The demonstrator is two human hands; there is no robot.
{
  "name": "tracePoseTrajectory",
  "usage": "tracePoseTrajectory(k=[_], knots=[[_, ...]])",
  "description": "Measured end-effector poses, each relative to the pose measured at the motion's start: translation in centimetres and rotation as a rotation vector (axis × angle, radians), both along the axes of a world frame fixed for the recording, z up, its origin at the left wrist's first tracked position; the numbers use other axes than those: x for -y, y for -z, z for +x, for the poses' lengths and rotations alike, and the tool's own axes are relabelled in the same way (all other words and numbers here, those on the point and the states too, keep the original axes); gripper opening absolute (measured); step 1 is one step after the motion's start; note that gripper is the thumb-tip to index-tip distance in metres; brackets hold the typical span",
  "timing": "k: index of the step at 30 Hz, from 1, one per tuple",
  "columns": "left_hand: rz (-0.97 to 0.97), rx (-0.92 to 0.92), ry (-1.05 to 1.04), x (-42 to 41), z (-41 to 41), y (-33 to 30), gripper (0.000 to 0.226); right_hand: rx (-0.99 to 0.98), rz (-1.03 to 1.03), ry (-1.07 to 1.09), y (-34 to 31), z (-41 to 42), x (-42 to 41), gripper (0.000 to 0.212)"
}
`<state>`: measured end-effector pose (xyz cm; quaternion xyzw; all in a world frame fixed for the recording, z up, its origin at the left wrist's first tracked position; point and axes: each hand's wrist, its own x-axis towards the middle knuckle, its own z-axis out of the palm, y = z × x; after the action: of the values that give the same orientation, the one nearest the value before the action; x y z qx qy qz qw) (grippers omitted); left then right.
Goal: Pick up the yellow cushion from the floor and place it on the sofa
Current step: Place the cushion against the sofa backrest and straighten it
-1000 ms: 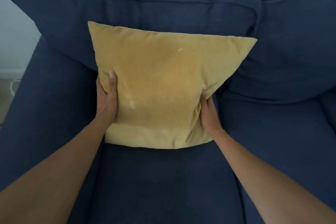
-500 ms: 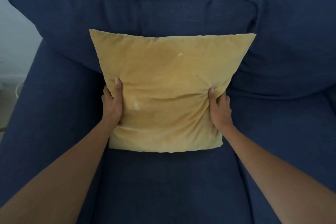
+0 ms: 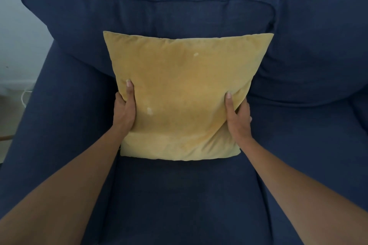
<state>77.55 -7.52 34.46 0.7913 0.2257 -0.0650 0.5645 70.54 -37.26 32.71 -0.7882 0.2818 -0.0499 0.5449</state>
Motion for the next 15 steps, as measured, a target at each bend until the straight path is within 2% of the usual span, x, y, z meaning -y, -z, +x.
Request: tracePoseTrajectory(k=[9,15], knots=[[0.02,-0.026,0.007,-0.11,0.24,-0.01,0.105,-0.039,-0.075,-0.036,-0.47,0.21,0.02,0.073],[0.053,-0.044,0.029,-0.43,-0.54,-0.54,0.102,-0.071,-0.099,-0.077,-0.99,-0.56,-0.06,0.078]])
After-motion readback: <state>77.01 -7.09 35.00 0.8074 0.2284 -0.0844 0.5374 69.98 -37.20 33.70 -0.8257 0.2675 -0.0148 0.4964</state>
